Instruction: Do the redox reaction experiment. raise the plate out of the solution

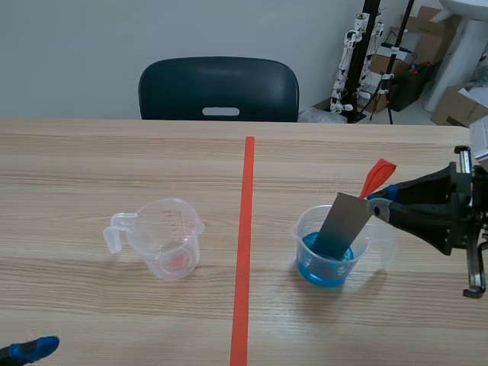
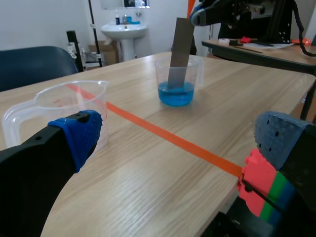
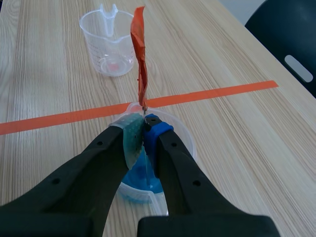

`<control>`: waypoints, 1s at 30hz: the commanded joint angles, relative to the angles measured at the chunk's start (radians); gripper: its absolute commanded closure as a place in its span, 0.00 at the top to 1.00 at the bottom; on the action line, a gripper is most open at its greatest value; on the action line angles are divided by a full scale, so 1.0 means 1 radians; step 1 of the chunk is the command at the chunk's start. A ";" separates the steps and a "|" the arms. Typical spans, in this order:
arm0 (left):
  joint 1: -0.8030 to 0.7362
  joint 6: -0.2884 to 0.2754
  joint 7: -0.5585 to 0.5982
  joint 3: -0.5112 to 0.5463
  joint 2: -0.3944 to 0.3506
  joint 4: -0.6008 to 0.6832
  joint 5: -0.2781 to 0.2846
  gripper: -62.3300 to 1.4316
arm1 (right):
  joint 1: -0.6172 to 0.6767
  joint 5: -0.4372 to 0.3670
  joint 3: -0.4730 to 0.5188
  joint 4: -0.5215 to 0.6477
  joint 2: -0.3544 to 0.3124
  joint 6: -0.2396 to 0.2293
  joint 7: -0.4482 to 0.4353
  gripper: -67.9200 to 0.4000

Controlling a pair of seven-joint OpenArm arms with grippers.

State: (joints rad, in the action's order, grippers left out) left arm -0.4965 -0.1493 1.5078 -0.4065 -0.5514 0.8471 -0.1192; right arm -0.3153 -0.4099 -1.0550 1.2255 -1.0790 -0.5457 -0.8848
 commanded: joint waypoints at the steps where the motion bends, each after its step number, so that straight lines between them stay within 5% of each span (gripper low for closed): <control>1: -0.028 0.001 0.046 0.003 -0.039 0.017 0.031 1.00 | -0.014 -0.024 0.013 0.023 -0.019 -0.004 -0.019 0.02; 2: -0.039 0.001 0.046 0.003 -0.056 0.021 0.050 1.00 | -0.014 -0.026 0.013 0.024 -0.021 -0.004 -0.019 0.02; 7: -0.074 0.000 0.046 0.009 -0.139 0.050 0.109 0.60 | -0.014 -0.064 0.013 0.034 -0.039 -0.017 -0.019 0.02; 16: -0.105 -0.003 0.036 0.105 -0.212 0.159 0.108 0.17 | -0.014 -0.137 0.013 0.085 -0.080 -0.024 0.020 0.02; 20: -0.105 -0.044 -0.037 0.134 -0.244 0.241 0.109 0.07 | -0.015 -0.182 0.013 0.115 -0.102 -0.023 0.051 0.02; 25: -0.104 -0.101 -0.171 0.134 -0.297 0.343 0.206 0.06 | -0.017 -0.235 0.013 0.170 -0.127 -0.023 0.120 0.02; 30: -0.100 -0.110 -0.278 0.138 -0.341 0.415 0.232 0.06 | -0.017 -0.278 0.013 0.224 -0.151 -0.023 0.192 0.02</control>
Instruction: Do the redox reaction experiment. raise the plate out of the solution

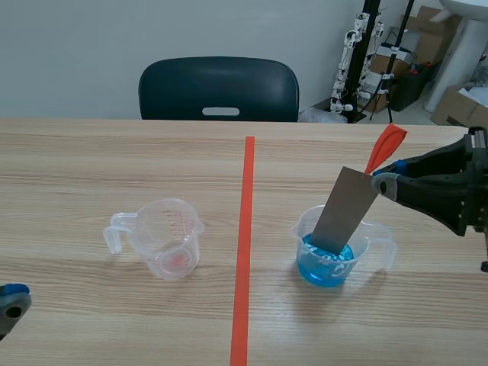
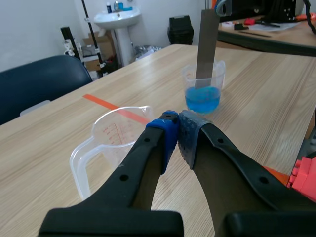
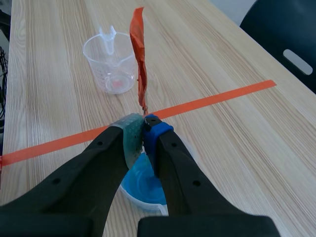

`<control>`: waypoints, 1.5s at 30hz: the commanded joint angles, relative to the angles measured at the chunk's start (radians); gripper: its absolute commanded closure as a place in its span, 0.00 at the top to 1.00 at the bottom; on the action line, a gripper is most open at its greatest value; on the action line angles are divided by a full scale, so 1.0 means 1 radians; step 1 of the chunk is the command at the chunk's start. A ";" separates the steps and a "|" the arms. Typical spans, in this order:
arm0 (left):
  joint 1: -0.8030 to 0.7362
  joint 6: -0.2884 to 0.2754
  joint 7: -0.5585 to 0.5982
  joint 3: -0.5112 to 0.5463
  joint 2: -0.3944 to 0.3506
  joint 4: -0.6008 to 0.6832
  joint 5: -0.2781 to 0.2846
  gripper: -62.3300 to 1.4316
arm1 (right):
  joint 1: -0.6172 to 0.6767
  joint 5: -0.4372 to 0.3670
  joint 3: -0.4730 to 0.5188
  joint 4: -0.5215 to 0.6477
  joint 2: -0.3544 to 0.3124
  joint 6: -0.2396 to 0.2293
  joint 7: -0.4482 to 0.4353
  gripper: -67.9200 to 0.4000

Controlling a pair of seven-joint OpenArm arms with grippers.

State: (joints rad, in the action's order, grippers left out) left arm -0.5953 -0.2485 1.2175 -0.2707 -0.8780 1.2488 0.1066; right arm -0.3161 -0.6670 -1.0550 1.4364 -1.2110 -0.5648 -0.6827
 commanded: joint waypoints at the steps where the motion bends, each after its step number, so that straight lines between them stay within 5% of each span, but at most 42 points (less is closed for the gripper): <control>1: 0.005 -0.024 -0.006 0.002 -0.030 0.032 0.006 0.06 | -0.016 -0.023 0.013 0.023 -0.025 -0.004 0.002 0.02; 9: 0.182 -0.146 -0.272 -0.003 -0.042 0.093 0.014 0.06 | -0.016 -0.070 0.023 0.081 -0.080 -0.004 0.018 0.02; 18: 0.321 -0.172 -0.550 -0.011 0.042 0.198 0.016 0.06 | -0.017 -0.139 0.063 0.127 -0.146 -0.004 0.058 0.02; 21: 0.372 -0.220 -0.628 -0.026 0.096 0.203 -0.014 0.06 | -0.017 -0.154 0.079 0.140 -0.154 -0.004 0.082 0.02; 29: 0.521 -0.219 -0.838 -0.191 0.202 0.204 -0.047 0.06 | -0.017 -0.203 0.104 0.187 -0.183 -0.004 0.129 0.02; 45: 0.679 -0.241 -1.054 -0.282 0.422 0.203 -0.100 0.06 | -0.019 -0.269 0.160 0.259 -0.242 -0.004 0.199 0.02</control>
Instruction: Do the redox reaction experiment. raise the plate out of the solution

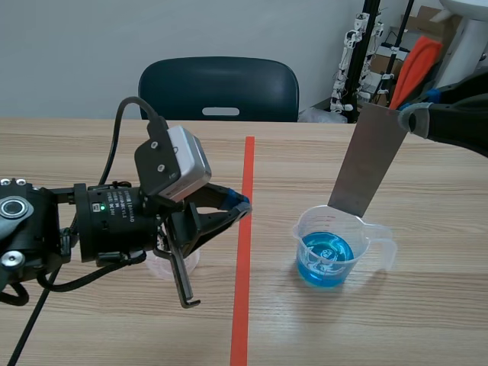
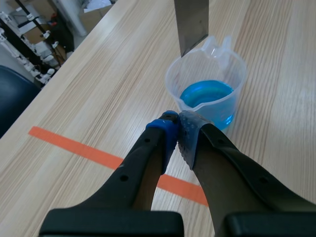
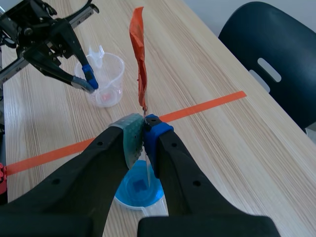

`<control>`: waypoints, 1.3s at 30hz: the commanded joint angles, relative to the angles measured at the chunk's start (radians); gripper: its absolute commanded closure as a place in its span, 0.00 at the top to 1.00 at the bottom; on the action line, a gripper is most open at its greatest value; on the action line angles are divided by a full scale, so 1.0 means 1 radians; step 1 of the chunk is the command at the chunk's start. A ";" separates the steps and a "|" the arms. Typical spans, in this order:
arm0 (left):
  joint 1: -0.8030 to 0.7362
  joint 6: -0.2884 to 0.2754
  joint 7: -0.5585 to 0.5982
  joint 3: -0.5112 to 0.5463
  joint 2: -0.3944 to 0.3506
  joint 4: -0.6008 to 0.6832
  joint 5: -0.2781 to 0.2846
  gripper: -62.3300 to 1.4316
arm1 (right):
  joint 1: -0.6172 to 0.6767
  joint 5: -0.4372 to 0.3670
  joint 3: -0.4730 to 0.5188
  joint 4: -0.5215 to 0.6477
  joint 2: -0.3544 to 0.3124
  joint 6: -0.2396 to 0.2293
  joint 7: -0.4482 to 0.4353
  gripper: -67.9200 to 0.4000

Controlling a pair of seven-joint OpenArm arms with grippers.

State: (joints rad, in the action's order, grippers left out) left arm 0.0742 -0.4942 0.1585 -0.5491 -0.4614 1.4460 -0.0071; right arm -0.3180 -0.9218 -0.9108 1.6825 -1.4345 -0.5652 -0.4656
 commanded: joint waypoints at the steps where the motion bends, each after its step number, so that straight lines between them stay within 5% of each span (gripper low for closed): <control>1: 0.015 0.005 -0.001 -0.010 0.016 0.006 0.013 0.06 | -0.017 -0.014 0.016 0.018 -0.023 -0.004 -0.018 0.02; 17: 0.131 0.038 -0.081 -0.114 0.140 -0.101 0.014 0.06 | -0.017 -0.115 0.042 0.060 -0.047 -0.003 0.064 0.02; 39: 0.159 0.060 -0.081 -0.114 0.153 -0.125 0.014 0.06 | -0.017 -0.146 0.042 0.060 -0.039 -0.003 0.090 0.02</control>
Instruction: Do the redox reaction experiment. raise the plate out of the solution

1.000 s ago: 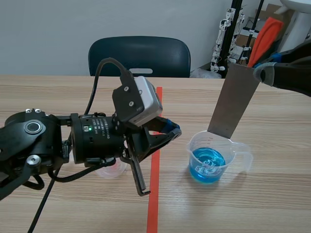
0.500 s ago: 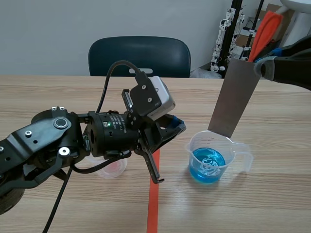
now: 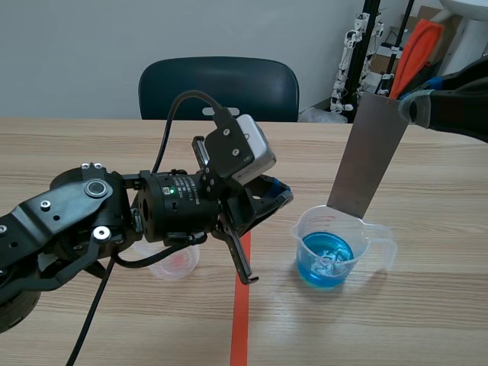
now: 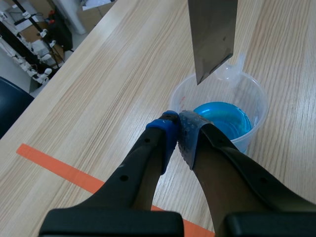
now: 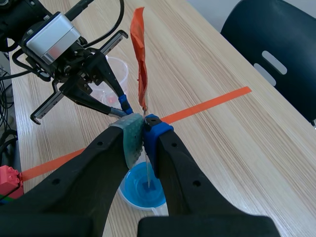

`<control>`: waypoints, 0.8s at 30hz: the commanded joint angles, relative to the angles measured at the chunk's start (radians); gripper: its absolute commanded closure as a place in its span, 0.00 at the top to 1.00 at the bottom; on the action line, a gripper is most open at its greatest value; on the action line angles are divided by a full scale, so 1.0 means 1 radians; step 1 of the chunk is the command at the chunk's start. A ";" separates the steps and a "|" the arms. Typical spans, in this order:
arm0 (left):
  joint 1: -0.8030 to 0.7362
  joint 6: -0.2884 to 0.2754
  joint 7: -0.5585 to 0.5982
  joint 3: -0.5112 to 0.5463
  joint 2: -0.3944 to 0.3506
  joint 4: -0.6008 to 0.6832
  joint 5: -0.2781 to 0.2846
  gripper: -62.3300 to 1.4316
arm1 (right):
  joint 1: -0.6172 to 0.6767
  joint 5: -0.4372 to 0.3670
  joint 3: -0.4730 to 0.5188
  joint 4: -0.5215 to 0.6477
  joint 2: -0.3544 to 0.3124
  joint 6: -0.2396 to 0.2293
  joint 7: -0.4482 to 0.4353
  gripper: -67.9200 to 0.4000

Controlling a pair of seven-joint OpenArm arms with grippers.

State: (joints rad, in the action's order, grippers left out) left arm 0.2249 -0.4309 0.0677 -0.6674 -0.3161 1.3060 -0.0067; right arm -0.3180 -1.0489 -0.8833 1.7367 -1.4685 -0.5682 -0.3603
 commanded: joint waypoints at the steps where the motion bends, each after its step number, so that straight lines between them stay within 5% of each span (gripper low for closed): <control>1: 0.008 -0.010 0.009 0.004 0.008 0.015 0.013 0.06 | -0.017 -0.019 0.014 0.005 -0.005 0.000 -0.015 0.02; 8: 0.008 -0.079 -0.016 0.004 0.008 0.015 0.013 0.06 | -0.017 -0.019 0.014 0.005 -0.005 0.000 -0.016 0.02; 24: 0.008 -0.078 -0.016 0.004 0.008 0.015 0.014 0.06 | -0.017 -0.018 0.014 0.005 -0.005 0.000 -0.016 0.02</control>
State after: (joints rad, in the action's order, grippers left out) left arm 0.2249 -0.5098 0.0372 -0.6674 -0.3161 1.3060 -0.0067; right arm -0.3180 -1.0489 -0.8833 1.7367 -1.4685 -0.5682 -0.3607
